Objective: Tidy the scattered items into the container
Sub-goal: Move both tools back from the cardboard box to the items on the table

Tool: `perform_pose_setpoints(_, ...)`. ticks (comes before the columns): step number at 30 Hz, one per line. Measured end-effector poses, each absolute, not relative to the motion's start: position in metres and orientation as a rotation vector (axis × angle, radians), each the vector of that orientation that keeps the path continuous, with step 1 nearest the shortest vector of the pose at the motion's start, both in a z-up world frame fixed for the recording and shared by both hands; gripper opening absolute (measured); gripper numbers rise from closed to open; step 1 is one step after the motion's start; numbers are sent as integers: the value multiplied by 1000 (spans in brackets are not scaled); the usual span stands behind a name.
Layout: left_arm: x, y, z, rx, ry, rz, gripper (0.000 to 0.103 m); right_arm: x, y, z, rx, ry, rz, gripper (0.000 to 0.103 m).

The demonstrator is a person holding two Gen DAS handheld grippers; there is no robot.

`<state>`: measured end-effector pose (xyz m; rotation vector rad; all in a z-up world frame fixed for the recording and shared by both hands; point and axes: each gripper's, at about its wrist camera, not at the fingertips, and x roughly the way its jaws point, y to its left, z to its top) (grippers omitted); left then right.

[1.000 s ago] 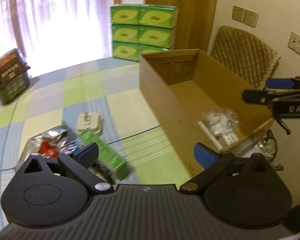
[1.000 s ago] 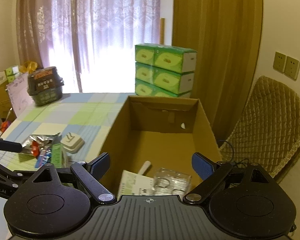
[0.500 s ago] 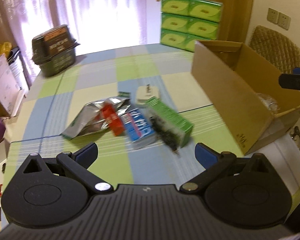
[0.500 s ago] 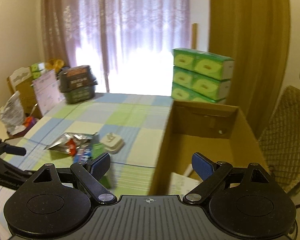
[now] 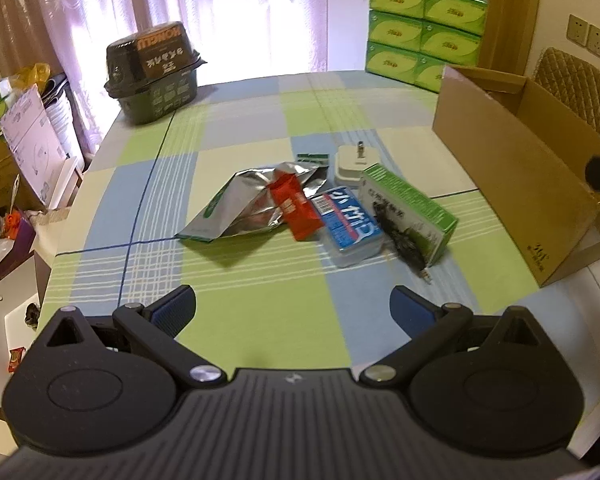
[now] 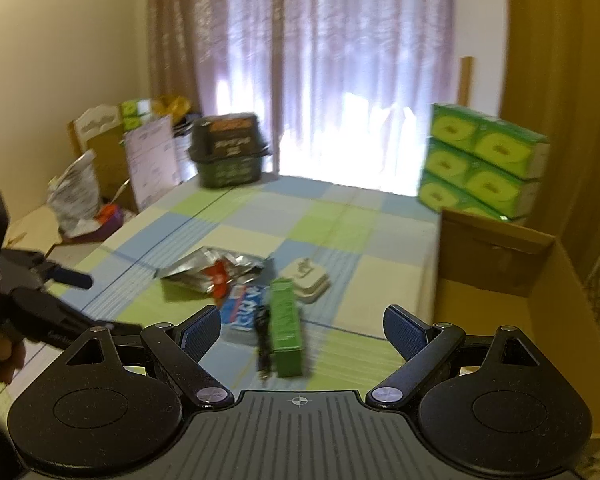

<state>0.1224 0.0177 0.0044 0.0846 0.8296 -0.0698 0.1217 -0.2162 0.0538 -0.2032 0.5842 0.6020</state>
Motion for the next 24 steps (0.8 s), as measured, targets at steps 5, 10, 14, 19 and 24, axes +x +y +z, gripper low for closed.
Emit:
perform_pose_setpoints(5,131,27,-6,92,838,-69,101,125,-193,29,-279,607,651,93)
perform_pose_setpoints(10,144,33,-18,78,837,-91,101,138,-177,-7,-332,661,656,93)
perform_pose_setpoints(14,156,35,-31,54,851,-104,101,149,-167,-32,-363,702,663,93)
perform_pose_setpoints(19,167,38,-45,27,868,-119,101,170,-162,-50,-355,719,648,93)
perform_pose_setpoints(24,173,41,-44,3,861,-121,101,193,-157,-58,-335,711,632,93)
